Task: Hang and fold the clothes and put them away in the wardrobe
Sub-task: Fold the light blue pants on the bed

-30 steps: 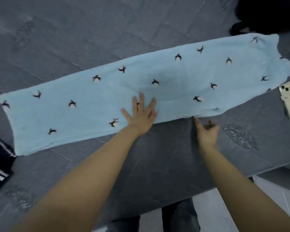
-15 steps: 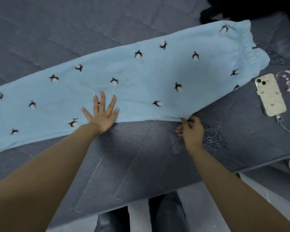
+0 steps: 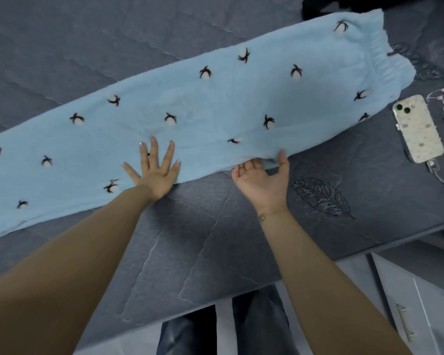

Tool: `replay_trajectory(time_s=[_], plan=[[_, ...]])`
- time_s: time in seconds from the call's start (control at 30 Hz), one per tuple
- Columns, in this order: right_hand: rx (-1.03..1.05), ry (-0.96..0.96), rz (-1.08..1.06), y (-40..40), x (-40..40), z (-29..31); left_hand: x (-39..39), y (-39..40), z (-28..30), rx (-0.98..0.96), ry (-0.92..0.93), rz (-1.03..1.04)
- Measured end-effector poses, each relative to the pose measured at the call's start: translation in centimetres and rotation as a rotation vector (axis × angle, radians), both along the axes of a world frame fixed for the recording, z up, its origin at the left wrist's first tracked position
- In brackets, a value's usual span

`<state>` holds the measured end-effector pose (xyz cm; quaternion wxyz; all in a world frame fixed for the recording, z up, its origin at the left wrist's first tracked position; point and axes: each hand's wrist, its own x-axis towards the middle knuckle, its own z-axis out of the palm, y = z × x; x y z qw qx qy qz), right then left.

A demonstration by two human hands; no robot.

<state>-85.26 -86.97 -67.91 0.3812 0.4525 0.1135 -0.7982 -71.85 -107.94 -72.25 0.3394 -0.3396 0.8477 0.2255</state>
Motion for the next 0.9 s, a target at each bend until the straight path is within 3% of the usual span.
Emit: replay_trajectory(time_s=[0.13, 0.43, 0.57, 0.63, 0.73, 0.83, 0.9], plan=[[0.052, -0.026, -0.074, 1.4, -1.1, -0.1, 0.0, 0.0, 0.0, 0.008, 0.009, 0.000], [0.292, -0.318, 0.071, 3.7, -0.6, 0.4, -0.1, -0.2, 0.2, 0.028, -0.001, -0.014], [0.113, -0.264, -0.154, 3.1, 0.9, 0.0, 0.0, -0.1, 0.4, 0.028, 0.004, -0.008], [0.052, -0.185, -0.170, 3.4, 1.3, 0.0, 0.1, 0.2, 0.9, 0.035, 0.035, 0.003], [0.166, -0.152, 0.001, 4.0, 0.6, -0.4, -0.6, 0.7, 2.8, -0.015, 0.177, 0.080], [0.388, -0.140, 0.337, 5.0, 0.4, -0.8, -3.9, 1.7, 5.5, -0.147, 0.577, 0.133], [0.554, -0.024, 0.573, 5.9, 0.4, -0.7, -8.7, 3.0, 6.9, -0.127, 0.709, 0.089]])
